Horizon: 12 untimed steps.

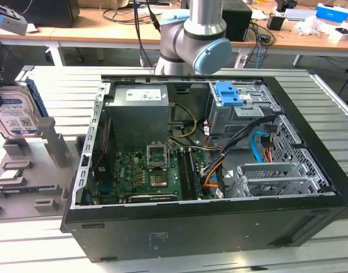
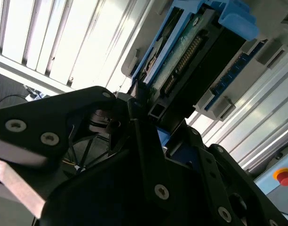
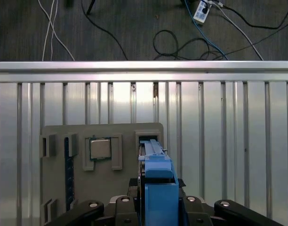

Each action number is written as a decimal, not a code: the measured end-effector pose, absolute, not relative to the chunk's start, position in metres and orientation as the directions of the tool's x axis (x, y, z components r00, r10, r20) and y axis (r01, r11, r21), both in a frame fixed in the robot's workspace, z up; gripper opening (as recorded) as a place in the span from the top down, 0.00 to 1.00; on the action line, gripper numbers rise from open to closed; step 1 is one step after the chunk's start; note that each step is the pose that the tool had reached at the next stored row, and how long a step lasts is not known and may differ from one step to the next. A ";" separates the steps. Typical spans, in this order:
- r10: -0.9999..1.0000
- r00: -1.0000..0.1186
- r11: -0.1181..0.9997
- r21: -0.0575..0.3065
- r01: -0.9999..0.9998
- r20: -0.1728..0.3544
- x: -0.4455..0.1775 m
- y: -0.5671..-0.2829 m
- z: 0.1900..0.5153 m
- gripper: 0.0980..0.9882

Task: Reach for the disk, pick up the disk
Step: 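Pick up the disk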

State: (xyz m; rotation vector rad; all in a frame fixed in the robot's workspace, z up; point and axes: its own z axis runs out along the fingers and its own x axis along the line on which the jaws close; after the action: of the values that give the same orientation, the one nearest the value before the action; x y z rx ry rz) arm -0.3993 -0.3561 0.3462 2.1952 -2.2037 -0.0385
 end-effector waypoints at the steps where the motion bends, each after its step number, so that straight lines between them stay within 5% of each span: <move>1: -1.000 -0.004 0.004 0.039 -0.999 0.005 -0.399 -0.356 0.350 0.70; 12: -1.000 -0.004 0.004 0.041 -0.999 0.007 -0.398 -0.356 0.377 0.70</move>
State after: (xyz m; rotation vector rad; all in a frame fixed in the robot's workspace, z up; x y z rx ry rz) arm -0.3982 -0.3557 0.3770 2.1928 -2.2015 -0.0373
